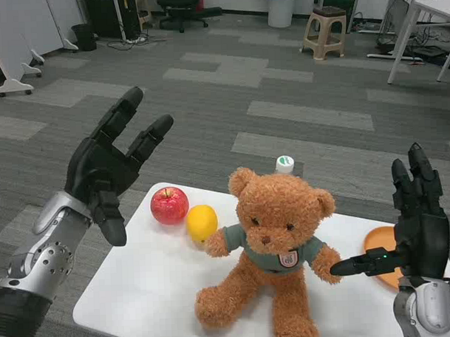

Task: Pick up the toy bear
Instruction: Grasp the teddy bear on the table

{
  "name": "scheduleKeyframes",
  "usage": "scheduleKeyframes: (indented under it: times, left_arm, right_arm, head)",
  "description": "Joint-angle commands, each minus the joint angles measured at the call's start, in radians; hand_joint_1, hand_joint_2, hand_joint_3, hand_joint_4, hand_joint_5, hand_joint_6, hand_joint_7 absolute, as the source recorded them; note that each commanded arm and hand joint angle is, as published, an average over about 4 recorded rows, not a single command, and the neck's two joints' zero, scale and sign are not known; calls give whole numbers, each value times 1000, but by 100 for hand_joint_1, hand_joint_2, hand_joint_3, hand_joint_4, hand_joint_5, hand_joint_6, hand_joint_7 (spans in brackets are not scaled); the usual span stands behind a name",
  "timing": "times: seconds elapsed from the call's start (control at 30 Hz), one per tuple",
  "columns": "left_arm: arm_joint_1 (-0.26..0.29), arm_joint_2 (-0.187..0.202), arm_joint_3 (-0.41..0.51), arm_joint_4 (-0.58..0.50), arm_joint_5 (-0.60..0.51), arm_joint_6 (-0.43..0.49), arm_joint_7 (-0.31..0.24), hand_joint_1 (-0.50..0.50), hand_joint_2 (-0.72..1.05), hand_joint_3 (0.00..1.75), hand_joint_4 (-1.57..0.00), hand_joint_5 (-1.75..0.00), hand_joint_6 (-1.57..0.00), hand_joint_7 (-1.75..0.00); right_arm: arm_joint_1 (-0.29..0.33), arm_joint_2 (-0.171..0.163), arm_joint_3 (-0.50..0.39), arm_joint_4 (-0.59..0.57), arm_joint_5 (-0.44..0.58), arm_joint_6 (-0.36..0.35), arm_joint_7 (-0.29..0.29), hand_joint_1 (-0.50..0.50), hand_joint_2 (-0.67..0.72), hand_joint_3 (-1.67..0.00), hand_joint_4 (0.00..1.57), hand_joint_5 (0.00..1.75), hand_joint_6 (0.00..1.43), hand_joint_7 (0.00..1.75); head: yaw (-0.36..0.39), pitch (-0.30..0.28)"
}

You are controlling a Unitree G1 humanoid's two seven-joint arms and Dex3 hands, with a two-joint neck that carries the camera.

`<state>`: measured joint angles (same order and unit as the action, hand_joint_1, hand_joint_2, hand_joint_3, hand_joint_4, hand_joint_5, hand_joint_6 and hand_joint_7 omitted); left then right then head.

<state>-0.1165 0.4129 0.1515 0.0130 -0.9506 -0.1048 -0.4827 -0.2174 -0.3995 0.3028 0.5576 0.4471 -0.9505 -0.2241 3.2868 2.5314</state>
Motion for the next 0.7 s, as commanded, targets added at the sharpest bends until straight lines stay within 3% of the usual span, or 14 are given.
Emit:
scheduleKeyframes:
  times: [0.03, 0.07, 0.1, 0.2, 0.57, 0.6, 0.7]
  left_arm:
    - [-127, 17, -127, 124, 44, -128, 85, -50, -10, 9, 0, -51, 0, 0]
    - [-127, 16, -127, 124, 44, -129, 86, -50, -10, 9, 0, -51, 0, 0]
    - [-127, 16, -126, 124, 44, -129, 86, -50, -10, 9, 0, -51, 0, 0]
    - [-127, 16, -127, 124, 44, -130, 86, -50, -10, 4, 0, -51, 0, 0]
    - [-126, 16, -127, 124, 44, -130, 87, -50, -10, 9, 0, -51, 0, 0]
    - [-126, 16, -127, 124, 44, -130, 87, -50, -10, 9, 0, -51, 0, 0]
    - [-126, 17, -127, 124, 44, -130, 86, -50, -10, 9, 0, -51, 0, 0]
  right_arm:
    - [-8, 28, -5, -58, -5, -7, 11, -29, 22, 0, 0, 16, 0, 7]
    - [-8, 28, -5, -58, -5, -7, 11, -29, 22, 0, 0, 17, 0, 7]
    - [-8, 28, -5, -58, -5, -7, 11, -29, 22, 0, 0, 17, 0, 7]
    - [-9, 28, -5, -58, -5, -7, 11, -29, 22, 0, 0, 10, 0, 7]
    - [-2, 30, -6, -63, -5, -7, 11, -29, 22, 0, 0, 15, 0, 7]
    - [-1, 30, -6, -64, -5, -7, 12, -29, 22, 0, 0, 15, 0, 7]
    - [2, 26, -3, -65, -5, -7, 12, -29, 22, 0, 0, 17, 0, 7]
  head:
    - [-95, 200]
    - [-85, 180]
    - [-57, 124]
    - [-58, 126]
    - [-58, 117]
    - [-60, 103]
    - [-73, -59]
